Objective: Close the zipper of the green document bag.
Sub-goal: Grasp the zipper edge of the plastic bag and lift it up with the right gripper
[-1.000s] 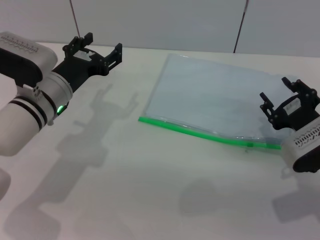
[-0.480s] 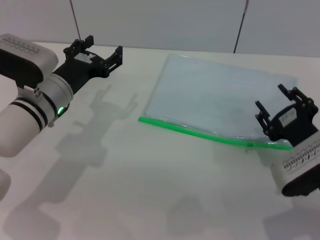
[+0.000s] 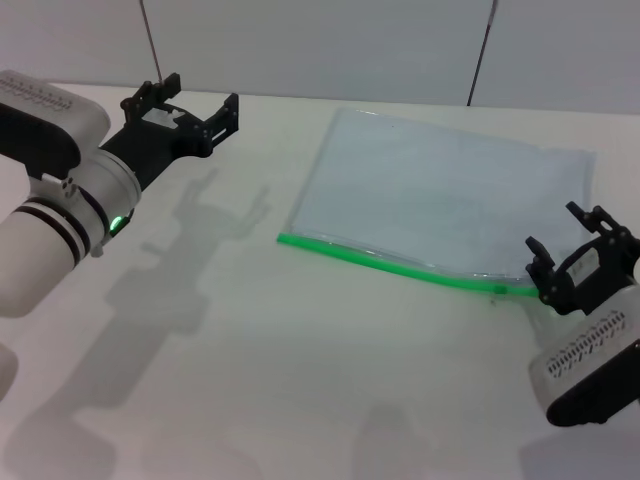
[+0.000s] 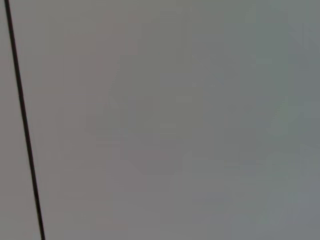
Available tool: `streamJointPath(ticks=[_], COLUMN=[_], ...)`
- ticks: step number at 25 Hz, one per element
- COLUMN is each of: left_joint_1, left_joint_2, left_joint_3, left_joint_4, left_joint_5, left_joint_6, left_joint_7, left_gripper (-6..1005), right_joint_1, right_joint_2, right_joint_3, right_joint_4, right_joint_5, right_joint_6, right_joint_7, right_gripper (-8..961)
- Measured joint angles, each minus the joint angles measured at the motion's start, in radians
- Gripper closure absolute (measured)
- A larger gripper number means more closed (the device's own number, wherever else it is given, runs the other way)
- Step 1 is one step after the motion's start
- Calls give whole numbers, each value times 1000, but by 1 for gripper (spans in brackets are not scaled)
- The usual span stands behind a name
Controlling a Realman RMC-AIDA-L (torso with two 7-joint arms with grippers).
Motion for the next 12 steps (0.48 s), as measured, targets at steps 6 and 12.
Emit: streamJointPath(ticks=[6,12], left_joint_1=[3,5], left_joint_2=[2,4], left_joint_3=[-2,-3], left_joint_4=[0,13], left_joint_5=[-6,-8], left_joint_6=[0,0], left_joint_7=[0,-6], left_gripper=[169,169], right_joint_1=[-9,2], right_joint_2=[2,4], right_joint_3=[-2,-33], right_joint_4=[2,8], right_joint_5=[43,108], right_joint_6=[-7,-25], right_joint_7=[-112,-188], right_gripper=[392,393])
